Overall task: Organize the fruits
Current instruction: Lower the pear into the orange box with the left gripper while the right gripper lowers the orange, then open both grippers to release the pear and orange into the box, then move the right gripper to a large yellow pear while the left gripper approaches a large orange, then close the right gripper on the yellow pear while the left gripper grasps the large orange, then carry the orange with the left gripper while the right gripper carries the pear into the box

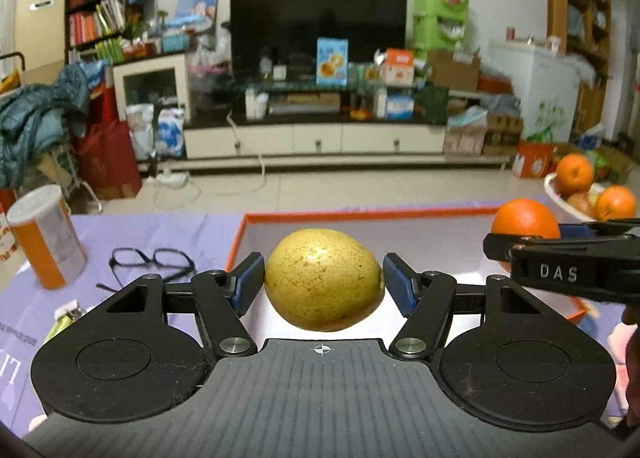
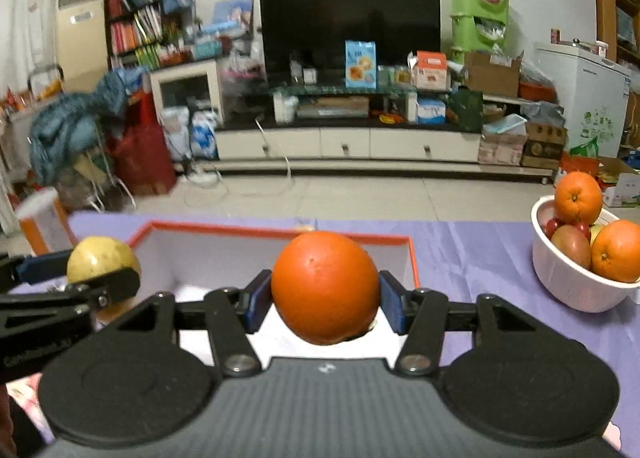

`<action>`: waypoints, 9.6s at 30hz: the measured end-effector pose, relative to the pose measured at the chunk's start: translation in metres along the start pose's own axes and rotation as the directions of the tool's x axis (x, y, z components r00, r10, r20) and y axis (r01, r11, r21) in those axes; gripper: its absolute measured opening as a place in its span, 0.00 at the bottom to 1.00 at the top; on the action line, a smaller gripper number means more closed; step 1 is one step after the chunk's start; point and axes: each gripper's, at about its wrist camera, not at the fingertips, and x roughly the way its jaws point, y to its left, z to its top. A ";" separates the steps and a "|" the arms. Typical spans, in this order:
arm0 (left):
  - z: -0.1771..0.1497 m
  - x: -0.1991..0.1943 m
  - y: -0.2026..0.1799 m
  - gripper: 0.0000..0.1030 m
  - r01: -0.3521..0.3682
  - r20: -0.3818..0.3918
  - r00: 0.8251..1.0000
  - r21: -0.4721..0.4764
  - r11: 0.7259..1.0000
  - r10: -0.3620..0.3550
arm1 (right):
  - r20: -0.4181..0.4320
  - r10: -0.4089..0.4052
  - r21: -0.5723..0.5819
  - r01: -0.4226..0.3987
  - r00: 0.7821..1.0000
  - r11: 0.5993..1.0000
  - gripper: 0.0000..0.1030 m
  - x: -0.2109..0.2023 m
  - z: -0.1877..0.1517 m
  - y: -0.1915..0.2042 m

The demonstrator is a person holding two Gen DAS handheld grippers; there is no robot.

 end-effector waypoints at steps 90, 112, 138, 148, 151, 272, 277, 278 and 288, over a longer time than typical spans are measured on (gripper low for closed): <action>-0.111 -0.091 -0.032 0.58 0.212 -0.168 0.968 0.166 0.963 -0.184 | -0.079 0.136 -0.188 -0.149 0.987 0.971 0.99 -0.044 -0.100 -0.045; -0.124 -0.072 -0.039 0.70 0.163 -0.246 0.961 0.118 0.980 -0.130 | -0.171 0.141 -0.165 -0.169 0.975 0.972 0.99 -0.029 -0.110 -0.037; -0.128 -0.071 -0.037 0.64 0.182 -0.265 0.952 0.096 0.979 -0.151 | -0.180 0.145 -0.152 -0.173 0.973 0.973 0.99 -0.025 -0.113 -0.039; -0.130 -0.068 -0.041 0.58 0.200 -0.281 0.946 0.102 0.974 -0.164 | -0.192 0.155 -0.136 -0.183 0.969 0.974 0.99 -0.023 -0.111 -0.043; -0.132 -0.065 -0.043 0.58 0.199 -0.294 0.942 0.110 0.974 -0.159 | -0.193 0.158 -0.137 -0.186 0.968 0.973 0.98 -0.023 -0.110 -0.043; 0.021 -0.040 0.010 0.32 0.032 0.021 0.999 -0.014 0.999 -0.032 | -0.019 0.063 -0.026 -0.064 0.998 0.998 0.68 -0.046 0.008 -0.010; 0.019 0.017 0.023 0.32 0.003 -0.044 0.999 -0.047 0.999 -0.005 | -0.050 0.079 0.004 -0.079 0.996 0.997 0.68 0.009 0.018 0.004; 0.015 0.028 0.023 0.32 -0.003 -0.067 0.998 -0.039 0.999 0.000 | -0.063 0.070 0.001 -0.070 0.996 0.998 0.68 0.019 0.016 0.006; -0.003 0.077 0.010 0.32 -0.049 -0.160 0.986 -0.003 0.999 0.048 | -0.154 -0.016 -0.043 0.010 0.988 0.999 0.68 0.067 0.001 0.020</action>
